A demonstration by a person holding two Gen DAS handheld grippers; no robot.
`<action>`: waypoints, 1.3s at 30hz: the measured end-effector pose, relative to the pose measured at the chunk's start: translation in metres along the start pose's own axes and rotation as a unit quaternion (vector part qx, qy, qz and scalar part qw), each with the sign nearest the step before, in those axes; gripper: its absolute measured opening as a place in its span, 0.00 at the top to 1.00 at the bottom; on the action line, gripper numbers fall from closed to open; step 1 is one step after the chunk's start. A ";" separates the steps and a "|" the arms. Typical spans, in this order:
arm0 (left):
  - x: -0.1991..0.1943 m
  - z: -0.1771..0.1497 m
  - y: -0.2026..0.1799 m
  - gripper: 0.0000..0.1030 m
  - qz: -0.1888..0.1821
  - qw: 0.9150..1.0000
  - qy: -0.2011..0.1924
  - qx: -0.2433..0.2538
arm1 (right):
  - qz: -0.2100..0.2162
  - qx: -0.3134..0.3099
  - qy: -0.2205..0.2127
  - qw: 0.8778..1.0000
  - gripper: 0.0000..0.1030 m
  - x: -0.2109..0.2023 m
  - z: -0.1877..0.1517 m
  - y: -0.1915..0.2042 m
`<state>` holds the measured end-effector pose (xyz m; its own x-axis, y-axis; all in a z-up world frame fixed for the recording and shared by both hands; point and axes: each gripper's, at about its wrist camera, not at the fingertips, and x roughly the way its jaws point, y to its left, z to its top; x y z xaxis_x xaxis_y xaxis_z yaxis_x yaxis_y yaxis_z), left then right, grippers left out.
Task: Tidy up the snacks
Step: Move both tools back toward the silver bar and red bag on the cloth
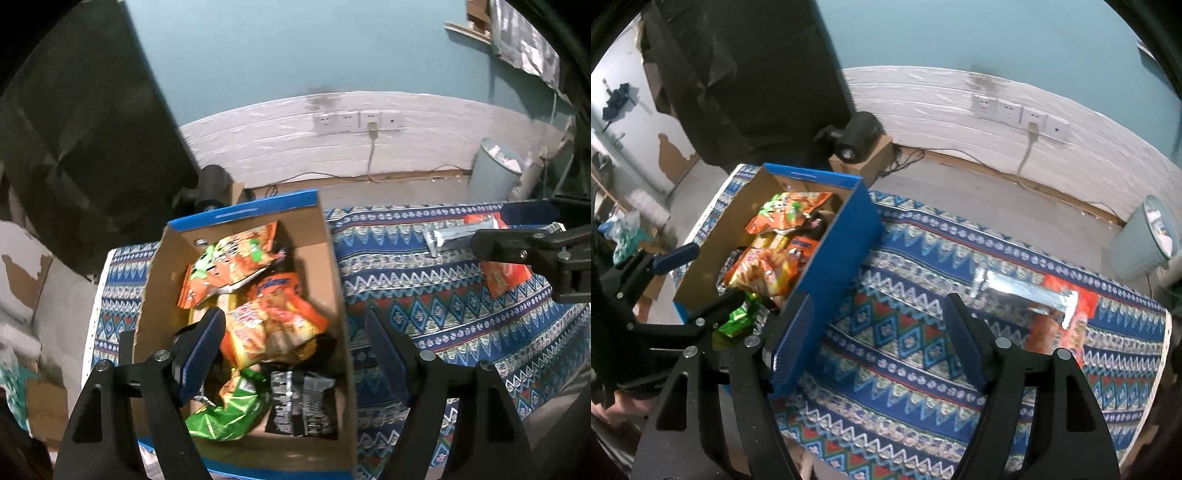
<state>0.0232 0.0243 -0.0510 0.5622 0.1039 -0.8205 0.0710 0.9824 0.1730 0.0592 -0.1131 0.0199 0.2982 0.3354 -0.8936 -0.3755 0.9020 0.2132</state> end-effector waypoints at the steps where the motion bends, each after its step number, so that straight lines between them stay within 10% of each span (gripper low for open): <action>1: 0.000 0.001 -0.006 0.23 -0.001 1.000 -0.002 0.007 | -0.002 0.004 -0.001 1.000 0.27 -0.002 -0.002 -0.005; 39: 0.029 0.039 -0.169 0.22 -0.052 0.983 0.025 0.177 | -0.086 0.090 0.029 0.992 0.22 -0.033 -0.060 -0.150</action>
<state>0.0600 -0.1451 -0.0832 0.4955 0.0218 -0.8683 0.4130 0.8736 0.2576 0.0535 -0.2761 -0.0057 0.2911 0.1608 -0.9431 -0.1584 0.9803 0.1183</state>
